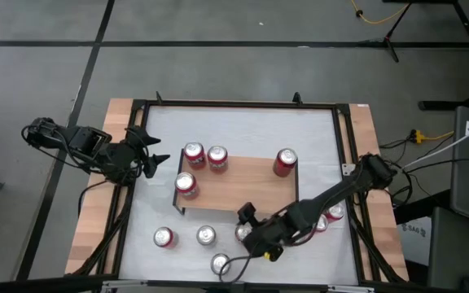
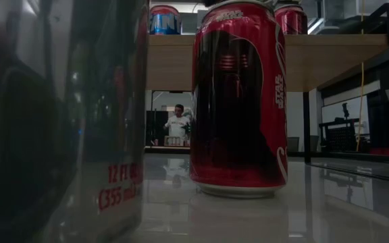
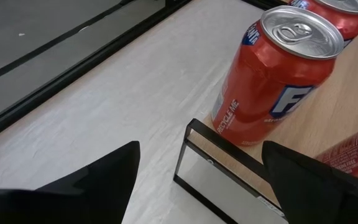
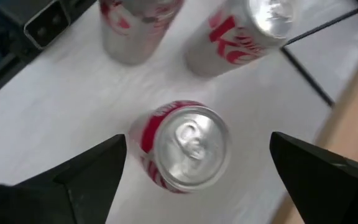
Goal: Place canned beverage on shelf
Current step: Put the red white soda can on the shelf
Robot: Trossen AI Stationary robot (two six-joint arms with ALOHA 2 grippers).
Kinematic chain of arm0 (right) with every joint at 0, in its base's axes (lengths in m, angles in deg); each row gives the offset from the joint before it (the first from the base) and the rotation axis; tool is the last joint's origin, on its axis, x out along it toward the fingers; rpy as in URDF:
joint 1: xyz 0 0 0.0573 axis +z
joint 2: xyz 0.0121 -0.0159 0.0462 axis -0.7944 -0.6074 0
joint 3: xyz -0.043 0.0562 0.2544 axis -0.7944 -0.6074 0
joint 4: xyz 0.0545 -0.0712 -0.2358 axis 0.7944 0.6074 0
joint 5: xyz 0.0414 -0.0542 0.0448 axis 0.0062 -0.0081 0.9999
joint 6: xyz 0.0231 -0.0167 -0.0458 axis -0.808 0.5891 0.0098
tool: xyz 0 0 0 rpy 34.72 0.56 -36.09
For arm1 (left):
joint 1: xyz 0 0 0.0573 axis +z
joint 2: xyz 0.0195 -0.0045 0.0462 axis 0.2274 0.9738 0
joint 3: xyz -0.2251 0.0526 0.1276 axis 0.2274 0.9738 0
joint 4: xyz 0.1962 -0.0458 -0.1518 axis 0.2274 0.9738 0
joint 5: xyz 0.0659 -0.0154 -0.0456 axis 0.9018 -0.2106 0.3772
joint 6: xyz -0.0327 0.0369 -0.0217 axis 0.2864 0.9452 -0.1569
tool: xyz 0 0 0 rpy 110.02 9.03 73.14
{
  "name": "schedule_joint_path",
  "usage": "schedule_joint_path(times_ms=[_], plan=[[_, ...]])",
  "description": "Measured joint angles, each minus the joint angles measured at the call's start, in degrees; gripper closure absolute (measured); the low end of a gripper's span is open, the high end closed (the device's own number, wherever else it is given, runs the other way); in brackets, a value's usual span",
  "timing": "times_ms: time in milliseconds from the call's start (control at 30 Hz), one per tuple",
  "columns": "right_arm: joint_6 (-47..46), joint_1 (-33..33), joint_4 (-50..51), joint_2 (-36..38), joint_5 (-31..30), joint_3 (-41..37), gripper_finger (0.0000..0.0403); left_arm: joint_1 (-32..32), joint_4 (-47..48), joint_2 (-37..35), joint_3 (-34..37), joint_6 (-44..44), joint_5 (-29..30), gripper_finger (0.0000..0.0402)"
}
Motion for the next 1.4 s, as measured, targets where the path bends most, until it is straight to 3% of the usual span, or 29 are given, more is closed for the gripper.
schedule_joint_path(times_ms=[267,467,1067,1400], plan=[[0.7,-0.5,9.6,-5.6,0.8,9.7,0.0015,0.0,0.0,0.0,0.0,0.0,0.0,0.0074],[0.9,-1.2,10.9,-6.2,3.2,9.9,0.0015,0.0,0.0,0.0,0.0,0.0,0.0,0.0074],[1.8,-1.2,10.8,-6.2,3.3,10.0,0.0015,0.0,0.0,0.1,0.0,0.0,0.0,0.0074],[7.8,-1.1,12.0,-7.3,2.7,9.9,0.0015,0.0,0.0,0.1,0.0,0.0,-0.5,0.0074]])
